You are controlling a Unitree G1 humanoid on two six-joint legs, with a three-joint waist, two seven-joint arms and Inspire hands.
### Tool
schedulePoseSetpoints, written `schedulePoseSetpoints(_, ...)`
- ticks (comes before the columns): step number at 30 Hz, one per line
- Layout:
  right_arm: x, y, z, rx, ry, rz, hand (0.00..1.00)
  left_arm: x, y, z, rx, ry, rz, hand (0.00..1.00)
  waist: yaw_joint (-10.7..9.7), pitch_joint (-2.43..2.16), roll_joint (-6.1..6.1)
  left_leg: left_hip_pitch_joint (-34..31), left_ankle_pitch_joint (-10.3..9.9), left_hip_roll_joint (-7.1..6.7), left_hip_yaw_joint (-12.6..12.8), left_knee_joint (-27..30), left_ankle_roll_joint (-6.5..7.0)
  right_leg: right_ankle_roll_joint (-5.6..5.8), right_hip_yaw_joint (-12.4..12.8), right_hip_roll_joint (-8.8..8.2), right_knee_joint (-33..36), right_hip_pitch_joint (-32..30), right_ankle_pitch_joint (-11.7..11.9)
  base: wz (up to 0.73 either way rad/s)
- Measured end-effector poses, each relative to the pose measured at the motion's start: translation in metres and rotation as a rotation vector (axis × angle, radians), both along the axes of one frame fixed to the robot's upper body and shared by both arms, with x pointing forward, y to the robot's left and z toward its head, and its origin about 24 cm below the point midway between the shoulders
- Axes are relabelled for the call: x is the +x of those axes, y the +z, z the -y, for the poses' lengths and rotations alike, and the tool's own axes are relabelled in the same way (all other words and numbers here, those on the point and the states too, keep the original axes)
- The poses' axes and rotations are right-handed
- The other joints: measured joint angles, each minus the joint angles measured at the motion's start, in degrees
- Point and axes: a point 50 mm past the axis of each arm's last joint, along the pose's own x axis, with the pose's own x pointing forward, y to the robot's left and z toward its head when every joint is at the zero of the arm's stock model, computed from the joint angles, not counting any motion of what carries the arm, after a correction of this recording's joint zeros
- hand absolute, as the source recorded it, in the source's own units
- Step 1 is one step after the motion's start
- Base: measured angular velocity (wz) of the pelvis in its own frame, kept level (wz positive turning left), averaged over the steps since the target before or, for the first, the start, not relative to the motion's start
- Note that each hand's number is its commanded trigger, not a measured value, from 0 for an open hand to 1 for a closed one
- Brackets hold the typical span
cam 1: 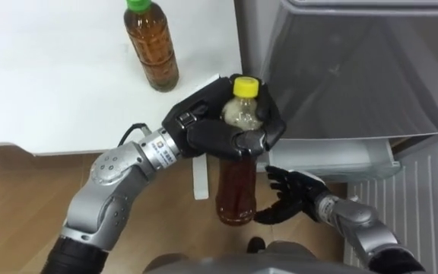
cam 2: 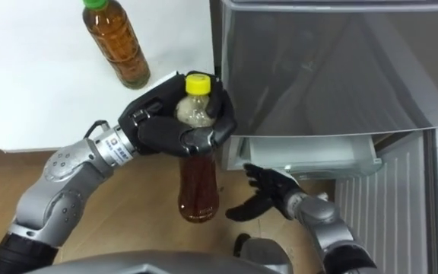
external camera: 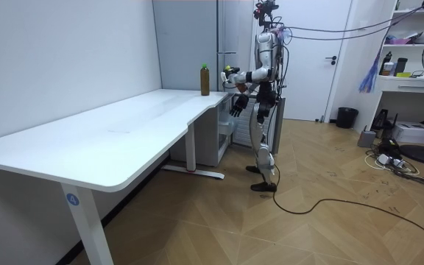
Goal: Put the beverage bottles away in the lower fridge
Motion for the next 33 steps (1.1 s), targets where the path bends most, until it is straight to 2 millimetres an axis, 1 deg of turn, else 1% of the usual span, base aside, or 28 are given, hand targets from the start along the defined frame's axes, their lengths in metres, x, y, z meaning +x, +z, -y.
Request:
schedulePoseSetpoints(2, 0.003, 0.005, -0.004, 0.021, 0.037, 0.016, 0.00, 0.000, 0.000, -0.001, 0.007, 0.002, 0.004, 1.00, 0.09, 0.00, 0.01, -0.10, -0.06, 0.04, 0.03, 0.23, 0.09, -0.01, 0.01, 0.00, -0.01, -0.01, 0.00, 0.00)
schedulePoseSetpoints(3, 0.005, 0.008, -0.006, 0.035, 0.066, 0.023, 0.00, 0.000, 0.001, -0.002, 0.011, 0.005, 0.008, 1.00, 0.10, 0.01, 0.03, -0.23, -0.17, 0.44, 0.03, 0.47, 0.28, -0.01, -0.04, 0.02, -0.01, -0.01, 0.00, 0.00)
schedulePoseSetpoints(5, 0.007, 0.013, -0.008, 0.048, 0.104, 0.037, 0.00, 0.001, 0.004, -0.001, 0.015, 0.008, 0.026, 1.00, 0.09, 0.03, 0.08, -0.61, -0.40, 0.45, 0.03, 1.08, 0.59, -0.01, -0.04, 0.06, 0.01, -0.05, 0.00, 0.04)
schedulePoseSetpoints(9, 0.011, 0.021, -0.011, 0.055, 0.180, 0.064, 0.00, 0.002, 0.015, 0.000, -0.002, 0.012, 0.097, 1.00, 0.45, 0.03, 0.07, -0.77, -0.54, 0.48, -0.04, 1.62, 0.79, -0.11, -0.13, -0.11, 1.40, -0.50, -0.31, 0.02)
schedulePoseSetpoints(13, 0.012, 0.026, -0.019, 0.075, 0.255, 0.079, 0.00, 0.001, 0.026, 0.003, -0.026, 0.007, 0.169, 1.00, 1.43, 0.08, 0.08, -0.69, -0.53, 0.48, 0.00, 1.65, 0.80, -0.24, -0.09, -0.18, 1.92, -0.82, -0.39, -0.04)
schedulePoseSetpoints(17, 0.014, 0.033, -0.028, 0.104, 0.313, 0.099, 0.00, 0.000, 0.027, 0.007, -0.034, -0.001, 0.176, 1.00, 1.48, 0.23, -0.09, -1.15, -0.54, 0.43, 0.16, 1.85, 0.81, -0.40, -0.10, -0.27, 2.15, -1.00, -0.53, 0.00)
schedulePoseSetpoints(19, 0.018, 0.041, -0.032, 0.122, 0.346, 0.131, 0.00, 0.000, 0.027, 0.007, -0.032, -0.001, 0.177, 1.00, 1.48, 0.37, -0.32, -1.46, -0.55, 0.42, 0.25, 1.84, 0.82, -0.45, -0.11, -0.28, 2.37, -1.42, -0.61, 0.00)
schedulePoseSetpoints(22, 0.020, 0.047, -0.035, 0.139, 0.372, 0.157, 0.00, 0.000, 0.027, 0.006, -0.029, 0.003, 0.181, 1.00, 1.50, 0.41, -0.38, -1.56, -0.56, 0.43, 0.22, 2.03, 0.82, -0.52, -0.10, -0.23, 2.74, -1.85, -0.69, 0.00)
schedulePoseSetpoints(29, 0.020, 0.047, -0.035, 0.133, 0.382, 0.156, 0.00, 0.001, 0.027, 0.006, -0.023, 0.031, 0.182, 1.00, 1.39, 0.43, -0.41, -1.66, -0.56, 0.49, 0.13, 2.05, 0.82, -0.53, -0.23, -0.22, 2.80, -1.88, -0.69, 0.00)
schedulePoseSetpoints(33, 0.020, 0.049, -0.039, 0.137, 0.404, 0.164, 0.00, -0.002, 0.025, 0.014, 0.004, -0.001, 0.194, 1.00, 1.41, 0.43, -0.41, -2.08, -0.56, 0.47, 0.14, 2.23, 0.82, -0.51, -0.33, -0.38, 2.78, -1.93, -0.72, 0.00)
